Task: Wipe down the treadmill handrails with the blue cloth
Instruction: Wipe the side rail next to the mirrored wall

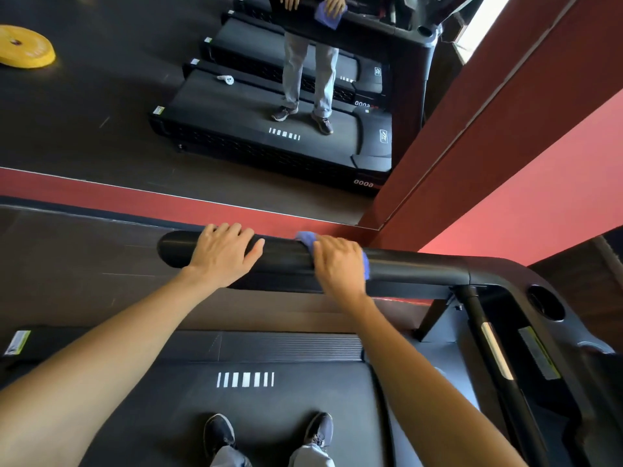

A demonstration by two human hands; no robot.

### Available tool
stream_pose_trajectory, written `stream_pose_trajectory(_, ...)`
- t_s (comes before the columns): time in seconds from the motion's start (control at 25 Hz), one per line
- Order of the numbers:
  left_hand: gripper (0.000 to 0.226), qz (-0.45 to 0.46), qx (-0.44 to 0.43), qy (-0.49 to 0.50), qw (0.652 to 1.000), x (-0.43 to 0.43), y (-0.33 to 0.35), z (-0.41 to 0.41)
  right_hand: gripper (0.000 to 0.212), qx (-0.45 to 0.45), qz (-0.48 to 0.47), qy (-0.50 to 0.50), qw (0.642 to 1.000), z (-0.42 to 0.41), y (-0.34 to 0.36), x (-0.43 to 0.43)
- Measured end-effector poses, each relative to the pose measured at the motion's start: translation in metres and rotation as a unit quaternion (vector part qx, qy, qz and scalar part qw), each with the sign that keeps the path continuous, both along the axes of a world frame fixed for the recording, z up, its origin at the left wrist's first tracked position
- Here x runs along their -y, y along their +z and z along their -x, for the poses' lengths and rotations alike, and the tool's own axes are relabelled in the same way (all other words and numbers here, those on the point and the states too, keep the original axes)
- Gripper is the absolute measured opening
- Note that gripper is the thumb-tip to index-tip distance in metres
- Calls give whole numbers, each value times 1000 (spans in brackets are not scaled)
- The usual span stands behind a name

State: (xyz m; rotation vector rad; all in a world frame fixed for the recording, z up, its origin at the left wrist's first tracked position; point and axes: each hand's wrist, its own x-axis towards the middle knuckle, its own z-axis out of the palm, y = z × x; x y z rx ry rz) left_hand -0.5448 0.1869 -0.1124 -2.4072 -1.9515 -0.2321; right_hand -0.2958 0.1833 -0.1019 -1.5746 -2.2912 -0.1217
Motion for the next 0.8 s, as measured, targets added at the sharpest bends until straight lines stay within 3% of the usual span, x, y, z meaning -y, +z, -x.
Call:
stream_pose_trajectory(0.12,62,-22,30,19,999,6,2,18,25,-34,-23,-79,996,-3,-9,16)
stream_pose_trajectory(0.32,53,-25,25,43,998,12,2,31,27,-29,16,14,999,129,-16,25)
stream_pose_trajectory(0.44,53,-3,46,79,996,15,7,54,19,-6,6,44,999,131,-8,12)
stream_pose_trajectory(0.52,55,2,75,63,995,19,6,65,19,-10,-3,7,1000,112,-10,14)
stream_pose_trajectory(0.6,51,-2,136,94,986,23,3,72,29,-15,-7,-33,999,114,-17,27)
stream_pose_trajectory(0.68,39,6,237,161,958,23,1,77,41,-14,16,-10,1000,144,-22,39)
stream_pose_trajectory(0.8,34,50,360,243,899,23,-2,85,34,-6,42,63,997,198,-20,31)
